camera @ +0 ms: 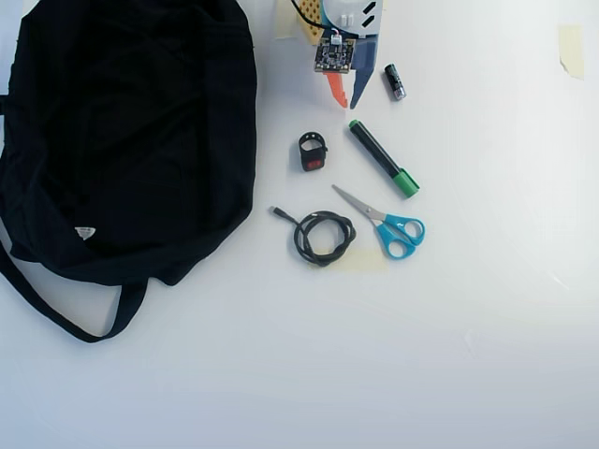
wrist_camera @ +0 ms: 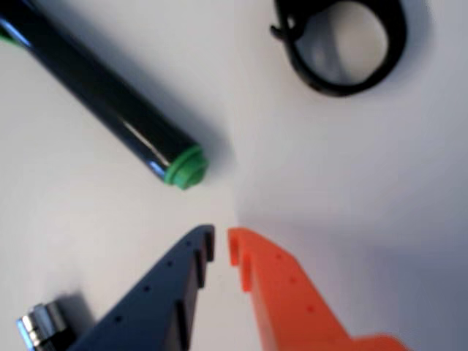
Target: Put the bike light into the black bag
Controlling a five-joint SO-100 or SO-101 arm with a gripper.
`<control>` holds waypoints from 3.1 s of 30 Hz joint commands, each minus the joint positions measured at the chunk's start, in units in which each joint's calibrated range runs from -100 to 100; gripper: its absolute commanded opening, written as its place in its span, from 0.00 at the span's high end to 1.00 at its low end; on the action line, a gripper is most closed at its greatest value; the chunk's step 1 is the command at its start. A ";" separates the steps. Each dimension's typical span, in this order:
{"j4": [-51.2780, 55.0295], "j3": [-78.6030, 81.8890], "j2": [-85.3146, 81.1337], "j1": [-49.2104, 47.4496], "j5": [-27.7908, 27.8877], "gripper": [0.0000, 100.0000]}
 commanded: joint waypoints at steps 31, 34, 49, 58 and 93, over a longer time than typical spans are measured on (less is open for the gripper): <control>-55.48 -72.47 76.02 4.52 10.19 0.98; -57.72 -77.41 82.74 5.49 10.24 0.98; -57.46 -79.21 87.14 9.61 10.19 0.98; -57.03 -75.26 85.97 12.15 12.02 0.98; 8.78 -87.66 83.24 11.85 45.84 0.98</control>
